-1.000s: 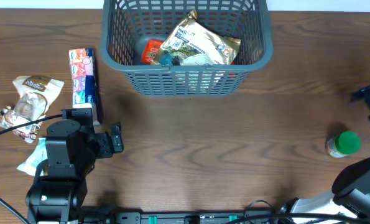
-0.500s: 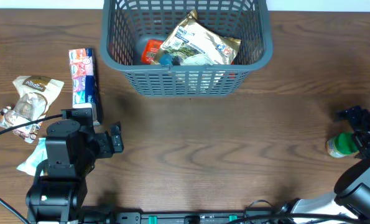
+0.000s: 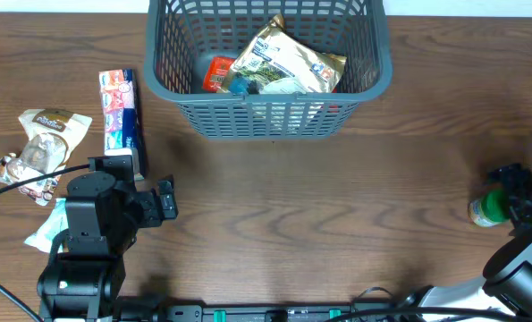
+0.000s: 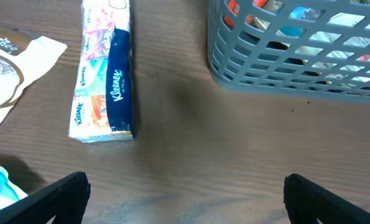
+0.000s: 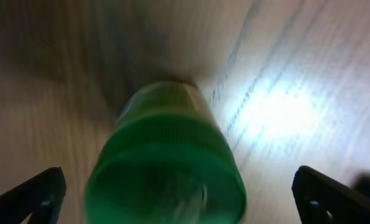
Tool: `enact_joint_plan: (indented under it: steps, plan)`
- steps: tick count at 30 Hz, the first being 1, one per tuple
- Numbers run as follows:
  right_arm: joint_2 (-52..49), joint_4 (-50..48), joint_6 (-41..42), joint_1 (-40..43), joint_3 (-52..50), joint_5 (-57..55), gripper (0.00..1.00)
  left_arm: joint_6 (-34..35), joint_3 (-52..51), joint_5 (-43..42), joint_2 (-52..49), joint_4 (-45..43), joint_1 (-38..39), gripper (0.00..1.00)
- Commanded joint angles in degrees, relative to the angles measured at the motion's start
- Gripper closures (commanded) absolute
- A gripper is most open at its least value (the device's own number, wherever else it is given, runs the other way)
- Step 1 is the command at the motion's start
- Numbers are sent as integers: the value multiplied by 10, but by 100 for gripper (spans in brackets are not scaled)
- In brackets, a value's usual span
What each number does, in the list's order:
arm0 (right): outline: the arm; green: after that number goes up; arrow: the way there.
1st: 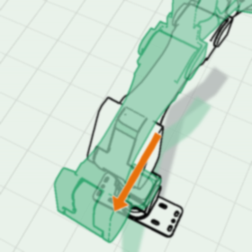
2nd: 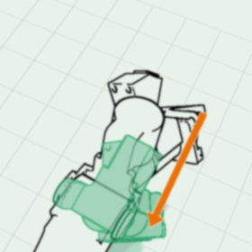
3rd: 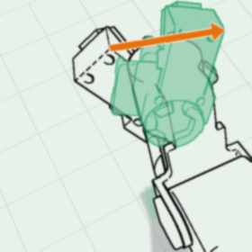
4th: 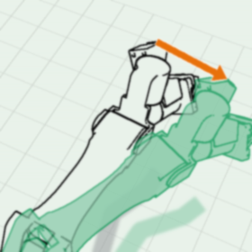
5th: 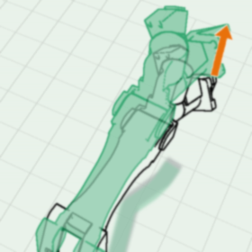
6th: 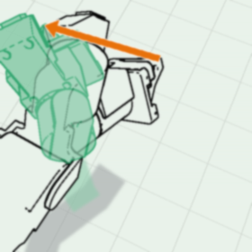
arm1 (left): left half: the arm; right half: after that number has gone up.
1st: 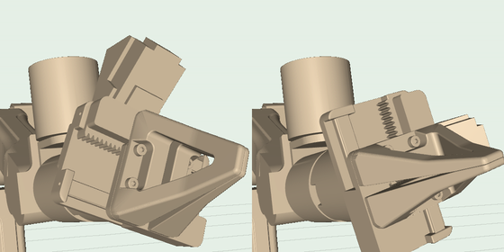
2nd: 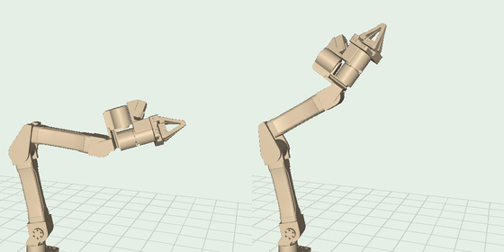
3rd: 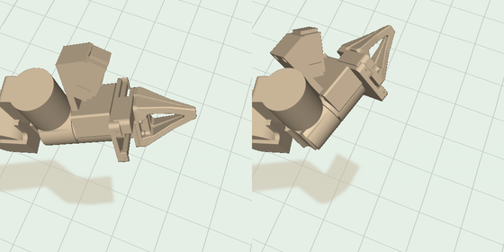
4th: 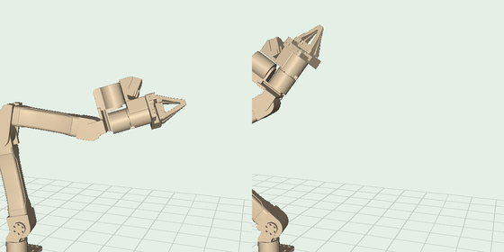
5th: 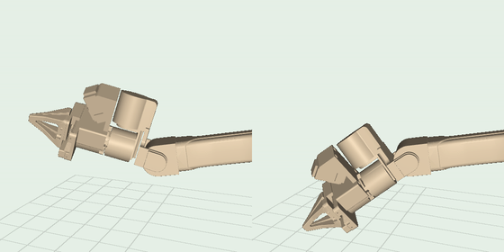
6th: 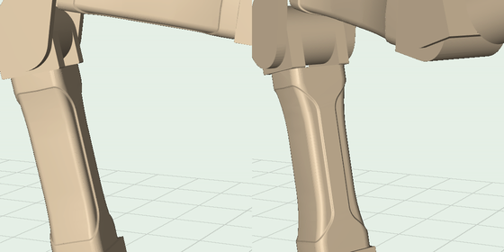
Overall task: Pack container
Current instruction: 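Move the right gripper down onto the green-capped jar, then grasp the green jar, lift it and place it in the basket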
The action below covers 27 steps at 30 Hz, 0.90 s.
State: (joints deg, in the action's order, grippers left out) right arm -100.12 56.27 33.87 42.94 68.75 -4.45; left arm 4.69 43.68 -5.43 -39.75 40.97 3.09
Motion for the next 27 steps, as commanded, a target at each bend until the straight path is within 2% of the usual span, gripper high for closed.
enact_joint_plan:
  steps: [1,6,8,10,12,13,16,18,20,24,27]
  plan:
    - [6,-34,-3,2,-41,-6,1,3,12,0,2,2,-3,2]
    - [6,-98,-3,2,-87,-7,2,3,12,0,2,2,-3,1]
    - [6,-113,-3,2,-97,-6,9,3,12,0,2,2,-3,2]
    - [6,-117,-3,1,-99,-6,22,3,12,0,2,2,-3,1]
    - [6,-119,-3,1,-99,-4,43,3,12,0,2,2,-3,2]
    - [6,-120,-3,1,-99,0,49,3,12,0,2,2,-3,1]
    - [8,-122,-3,-2,-99,5,57,3,12,0,2,2,-3,2]
    - [13,-121,-13,-10,-96,7,69,3,12,0,2,2,-3,2]
    - [21,-121,-32,-20,-87,14,99,3,12,0,2,2,-3,2]
    - [47,-108,-83,-66,-40,45,99,3,12,0,2,2,-3,2]
    - [70,-81,-142,-129,33,59,99,3,12,0,2,2,-3,2]
